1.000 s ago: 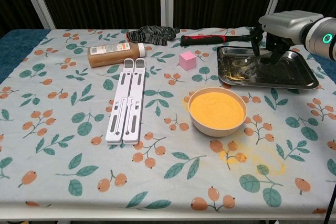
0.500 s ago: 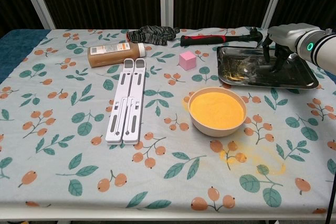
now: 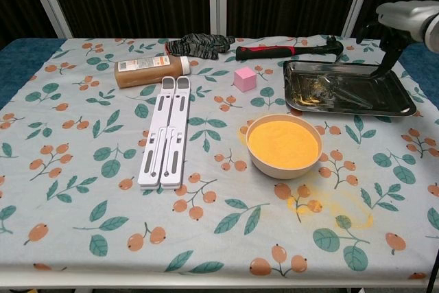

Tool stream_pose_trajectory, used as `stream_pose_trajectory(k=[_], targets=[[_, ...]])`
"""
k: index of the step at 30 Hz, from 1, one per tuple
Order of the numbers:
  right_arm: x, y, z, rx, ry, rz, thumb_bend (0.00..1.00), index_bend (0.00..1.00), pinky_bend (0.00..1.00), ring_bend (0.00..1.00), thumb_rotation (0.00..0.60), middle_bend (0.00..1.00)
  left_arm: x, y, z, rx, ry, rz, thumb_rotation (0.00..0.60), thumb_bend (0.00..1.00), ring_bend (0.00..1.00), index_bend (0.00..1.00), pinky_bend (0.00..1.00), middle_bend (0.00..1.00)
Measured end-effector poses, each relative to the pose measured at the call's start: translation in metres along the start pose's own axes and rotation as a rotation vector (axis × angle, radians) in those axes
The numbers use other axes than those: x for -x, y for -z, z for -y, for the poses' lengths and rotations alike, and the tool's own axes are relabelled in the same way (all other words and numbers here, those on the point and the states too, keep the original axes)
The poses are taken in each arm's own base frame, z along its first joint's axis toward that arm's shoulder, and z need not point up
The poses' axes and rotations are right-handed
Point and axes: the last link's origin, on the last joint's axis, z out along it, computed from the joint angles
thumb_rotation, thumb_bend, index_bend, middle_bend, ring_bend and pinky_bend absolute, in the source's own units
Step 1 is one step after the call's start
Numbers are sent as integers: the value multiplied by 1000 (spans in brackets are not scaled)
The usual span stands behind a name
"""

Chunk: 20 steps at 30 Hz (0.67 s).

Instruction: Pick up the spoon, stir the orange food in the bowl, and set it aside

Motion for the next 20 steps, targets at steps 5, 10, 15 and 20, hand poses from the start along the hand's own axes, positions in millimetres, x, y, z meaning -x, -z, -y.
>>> stream_pose_trajectory(k=[5,10,15,20], targets=[[-16,49,-26,-43,-25,-49,109,303,734,615,600,644,-1,-2,-1,6,-4,-3,600,0,79,123,120,89],[-18,109,-64,-73,-62,-116,124,268,327,198,600,309,-3,-5,-4,16,-6,-11,600,0,79,123,120,89],[-9,171,-95,-95,-84,-195,127,161,224,60,600,177,-6,-7,-9,30,-13,-18,600,0,79,123,120,89],[6,231,-116,-79,-172,-252,127,152,202,60,600,171,-9,-9,-15,45,-21,-21,600,0,79,123,120,89]])
